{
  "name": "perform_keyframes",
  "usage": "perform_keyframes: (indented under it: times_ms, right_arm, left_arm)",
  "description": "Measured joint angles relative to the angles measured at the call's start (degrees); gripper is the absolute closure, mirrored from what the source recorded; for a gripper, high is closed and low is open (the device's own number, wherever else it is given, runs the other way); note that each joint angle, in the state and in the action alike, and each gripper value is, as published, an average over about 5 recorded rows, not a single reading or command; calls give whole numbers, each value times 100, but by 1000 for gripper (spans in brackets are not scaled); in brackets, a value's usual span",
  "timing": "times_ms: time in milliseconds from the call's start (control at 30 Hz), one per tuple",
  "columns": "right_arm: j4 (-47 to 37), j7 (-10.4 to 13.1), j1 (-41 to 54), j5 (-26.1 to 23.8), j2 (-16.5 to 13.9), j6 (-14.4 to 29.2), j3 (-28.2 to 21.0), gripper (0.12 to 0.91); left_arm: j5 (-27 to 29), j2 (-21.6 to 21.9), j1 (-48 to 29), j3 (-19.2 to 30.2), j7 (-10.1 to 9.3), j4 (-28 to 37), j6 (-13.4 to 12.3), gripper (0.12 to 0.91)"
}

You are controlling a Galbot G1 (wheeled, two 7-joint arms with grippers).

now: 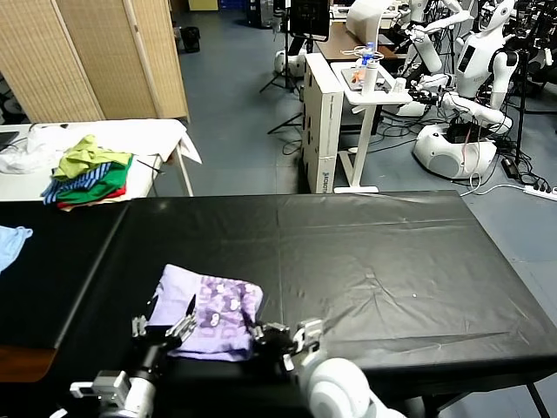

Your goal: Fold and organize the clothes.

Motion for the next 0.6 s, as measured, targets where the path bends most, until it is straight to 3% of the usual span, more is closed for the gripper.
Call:
perform_keyframes:
  times_ms: [200,300,467,600]
  right_arm:
    - [92,-167,-97,-74,-369,-101,397,831]
    - [157,-256,-136,-210,-510,-99,530,703]
    - [291,-318,-219,-431,-763,-83,737,385]
    - [392,-430,-351,-694,-943,227,889,181]
  left_arm:
    - [32,-52,-27,35,3,81,-15,123]
    - [34,-82,-40,39,5,114,-28,123]
    - [38,-136,-34,40,9,157,-72,123]
    - [32,-175,-29,13,12,197,-118,123]
